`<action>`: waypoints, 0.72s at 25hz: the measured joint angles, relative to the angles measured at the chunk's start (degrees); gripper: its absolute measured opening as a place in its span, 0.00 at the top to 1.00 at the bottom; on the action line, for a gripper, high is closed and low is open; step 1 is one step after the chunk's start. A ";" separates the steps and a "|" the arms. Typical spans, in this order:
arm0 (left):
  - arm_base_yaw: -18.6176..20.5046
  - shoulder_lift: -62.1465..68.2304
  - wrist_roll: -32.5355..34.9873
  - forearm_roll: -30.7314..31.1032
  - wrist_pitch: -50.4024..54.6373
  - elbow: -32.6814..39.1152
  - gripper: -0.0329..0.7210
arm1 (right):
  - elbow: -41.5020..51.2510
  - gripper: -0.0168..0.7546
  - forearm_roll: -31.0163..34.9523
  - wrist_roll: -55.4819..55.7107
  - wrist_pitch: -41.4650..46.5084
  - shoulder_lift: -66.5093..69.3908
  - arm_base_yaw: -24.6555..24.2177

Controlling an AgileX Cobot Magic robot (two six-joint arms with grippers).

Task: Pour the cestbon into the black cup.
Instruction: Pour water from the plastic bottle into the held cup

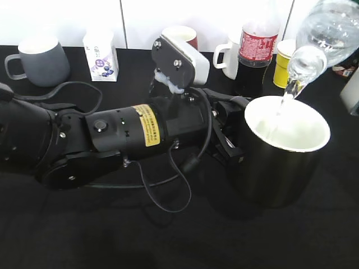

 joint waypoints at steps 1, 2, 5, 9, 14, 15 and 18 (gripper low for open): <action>0.00 0.00 0.00 0.00 0.06 0.00 0.88 | -0.11 0.34 0.00 -0.14 -0.02 -0.02 0.00; 0.00 0.00 0.00 0.00 0.06 0.00 0.88 | -0.11 0.34 0.12 -0.25 -0.02 -0.02 0.00; 0.00 0.00 0.06 0.01 0.06 0.00 0.88 | -0.11 0.34 0.17 -0.32 -0.02 -0.02 0.00; 0.00 0.00 0.06 0.06 0.04 0.00 0.88 | 0.59 0.34 1.57 2.74 -0.13 -0.02 0.00; 1.28 0.00 2.25 -2.83 -2.90 0.00 0.88 | 2.89 0.34 -1.04 32.22 7.06 -0.02 0.00; 2.35 0.00 2.32 -3.12 -2.90 0.00 0.88 | 2.89 0.34 -1.34 40.01 7.34 -0.02 0.00; 5.55 -0.60 2.50 -3.36 -2.95 1.10 0.88 | 2.89 0.34 -1.40 63.77 7.79 -0.02 0.00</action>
